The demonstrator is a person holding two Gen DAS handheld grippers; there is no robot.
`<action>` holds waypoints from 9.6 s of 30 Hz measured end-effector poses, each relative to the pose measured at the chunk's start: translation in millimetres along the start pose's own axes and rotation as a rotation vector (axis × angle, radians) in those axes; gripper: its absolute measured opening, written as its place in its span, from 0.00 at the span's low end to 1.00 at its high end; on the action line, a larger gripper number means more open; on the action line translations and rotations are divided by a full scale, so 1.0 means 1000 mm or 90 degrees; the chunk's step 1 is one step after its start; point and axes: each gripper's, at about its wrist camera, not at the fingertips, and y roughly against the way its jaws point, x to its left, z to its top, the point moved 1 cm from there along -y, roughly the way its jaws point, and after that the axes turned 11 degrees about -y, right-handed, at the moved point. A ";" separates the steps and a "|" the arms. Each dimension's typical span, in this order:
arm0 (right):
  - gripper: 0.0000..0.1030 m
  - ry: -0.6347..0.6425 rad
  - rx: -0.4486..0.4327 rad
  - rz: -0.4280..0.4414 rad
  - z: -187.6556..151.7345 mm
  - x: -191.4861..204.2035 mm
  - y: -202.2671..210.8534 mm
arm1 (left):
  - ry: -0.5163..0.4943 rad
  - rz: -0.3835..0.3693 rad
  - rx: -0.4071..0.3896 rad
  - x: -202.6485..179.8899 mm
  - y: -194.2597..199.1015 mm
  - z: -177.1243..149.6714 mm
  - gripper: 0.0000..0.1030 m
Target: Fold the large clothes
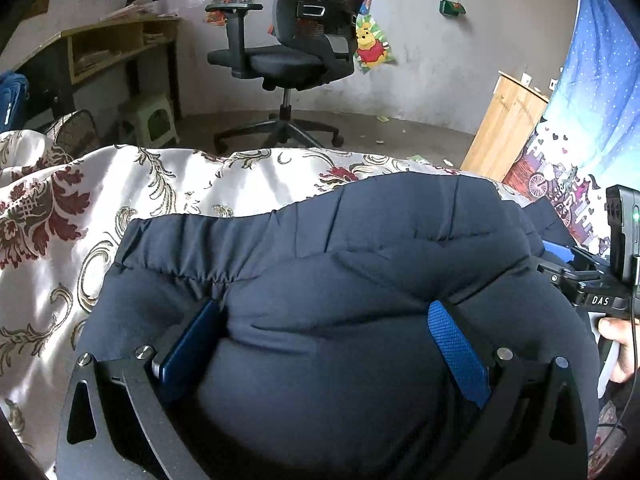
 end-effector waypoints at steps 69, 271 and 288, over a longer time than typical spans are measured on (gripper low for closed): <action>1.00 -0.210 0.018 -0.003 -0.051 -0.145 0.072 | 0.201 -0.125 0.076 0.122 0.043 -0.089 0.99; 1.00 -0.019 -0.228 -0.137 -0.281 0.037 0.321 | -0.048 0.246 -0.143 -0.232 0.276 -0.226 0.99; 1.00 -0.018 -0.229 -0.136 -0.281 0.038 0.321 | -0.048 0.246 -0.143 -0.232 0.274 -0.227 0.99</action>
